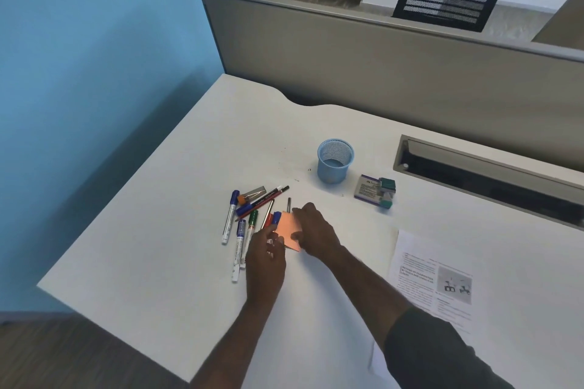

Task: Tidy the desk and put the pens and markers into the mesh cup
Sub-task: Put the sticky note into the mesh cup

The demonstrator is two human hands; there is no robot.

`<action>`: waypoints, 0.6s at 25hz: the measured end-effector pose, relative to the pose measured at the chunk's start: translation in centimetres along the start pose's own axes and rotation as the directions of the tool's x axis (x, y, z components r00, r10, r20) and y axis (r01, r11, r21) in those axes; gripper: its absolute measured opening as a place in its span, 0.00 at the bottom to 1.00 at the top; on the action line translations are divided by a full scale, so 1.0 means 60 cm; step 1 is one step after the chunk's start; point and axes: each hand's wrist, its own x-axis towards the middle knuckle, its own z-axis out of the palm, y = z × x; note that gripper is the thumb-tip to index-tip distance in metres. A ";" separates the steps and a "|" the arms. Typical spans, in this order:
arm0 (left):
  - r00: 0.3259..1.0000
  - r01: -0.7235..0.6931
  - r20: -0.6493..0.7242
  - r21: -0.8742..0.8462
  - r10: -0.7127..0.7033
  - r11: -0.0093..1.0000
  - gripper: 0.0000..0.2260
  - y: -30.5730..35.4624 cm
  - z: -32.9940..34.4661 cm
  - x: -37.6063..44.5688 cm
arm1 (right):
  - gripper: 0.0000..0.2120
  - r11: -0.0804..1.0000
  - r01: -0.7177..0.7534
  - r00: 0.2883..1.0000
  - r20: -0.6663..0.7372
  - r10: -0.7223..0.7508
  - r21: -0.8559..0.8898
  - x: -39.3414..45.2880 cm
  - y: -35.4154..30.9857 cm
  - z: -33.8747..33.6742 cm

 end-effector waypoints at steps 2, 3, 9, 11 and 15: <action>0.999 0.029 0.020 -0.010 -0.028 1.000 0.12 -0.003 -0.004 0.016 | 0.17 0.989 -0.069 0.996 -0.050 0.076 0.134 0.002 0.006 -0.004; 0.998 0.044 0.040 -0.016 -0.043 0.999 0.13 -0.005 -0.005 0.023 | 0.11 0.968 -0.104 0.988 -0.087 0.126 0.229 0.001 0.011 -0.008; 0.988 0.125 0.089 0.037 -0.128 0.991 0.12 -0.010 -0.005 0.044 | 0.17 0.956 -0.154 0.987 -0.006 0.161 0.251 -0.033 0.031 -0.019; 0.989 0.115 0.082 0.058 -0.120 0.992 0.12 -0.013 -0.003 0.041 | 0.29 0.988 -0.115 0.992 0.056 0.110 0.105 -0.046 0.022 -0.007; 0.986 0.139 0.089 0.054 -0.144 0.989 0.14 -0.006 0.003 0.025 | 0.34 0.992 -0.122 0.992 -0.034 0.122 -0.024 -0.052 0.003 0.018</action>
